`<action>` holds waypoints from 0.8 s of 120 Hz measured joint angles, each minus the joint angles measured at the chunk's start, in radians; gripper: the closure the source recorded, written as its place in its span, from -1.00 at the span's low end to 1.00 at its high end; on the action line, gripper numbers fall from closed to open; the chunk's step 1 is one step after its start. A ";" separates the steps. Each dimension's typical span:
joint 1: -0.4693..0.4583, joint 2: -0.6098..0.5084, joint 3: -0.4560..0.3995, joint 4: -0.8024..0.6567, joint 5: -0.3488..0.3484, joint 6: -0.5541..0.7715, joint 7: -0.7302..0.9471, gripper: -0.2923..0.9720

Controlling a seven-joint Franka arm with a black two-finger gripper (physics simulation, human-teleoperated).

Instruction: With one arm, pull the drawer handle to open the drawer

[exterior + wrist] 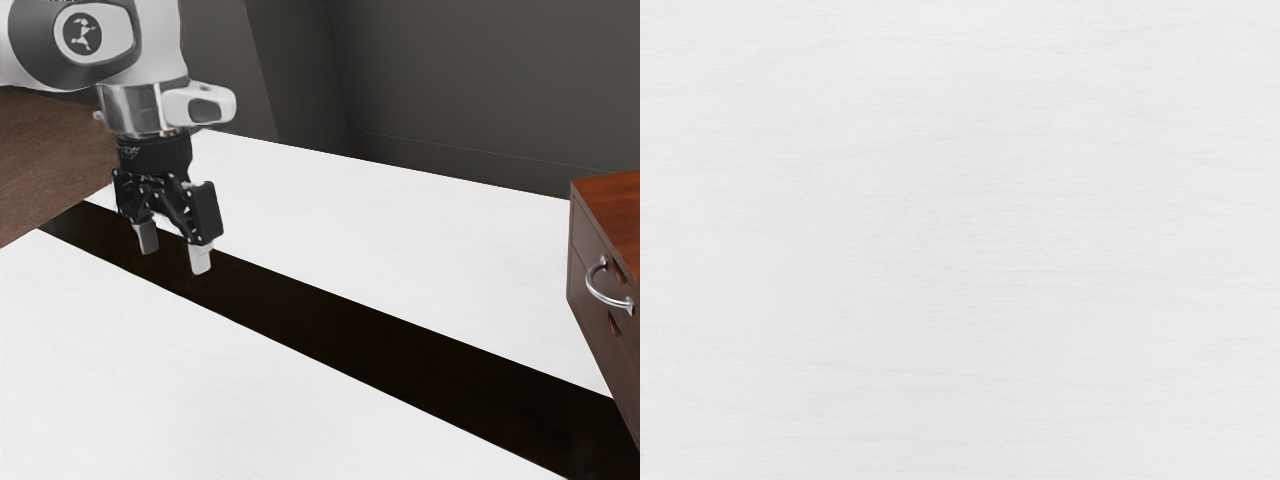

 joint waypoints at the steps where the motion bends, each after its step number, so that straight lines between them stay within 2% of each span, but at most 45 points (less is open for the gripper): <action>1: 0.002 0.000 0.000 -0.001 0.000 0.014 0.001 -0.54; 22: 0.056 0.000 0.001 0.004 0.001 0.211 0.015 -0.54; 36: 0.102 0.027 -0.016 0.246 0.024 0.213 0.019 -0.54; 49: 0.207 0.086 -0.116 0.372 0.040 0.254 0.014 -0.54; 54: 0.181 0.112 -0.148 0.383 0.042 0.278 0.005 -0.54; 64: 0.031 0.163 -0.191 0.390 0.034 0.329 -0.031 -0.54; 68: -0.004 0.190 -0.198 0.390 0.011 0.354 -0.053 -0.53; 80: -0.004 0.255 -0.201 0.389 -0.055 0.429 -0.118 -0.53; 96: -0.006 0.297 -0.205 0.381 -0.090 0.505 -0.194 -0.54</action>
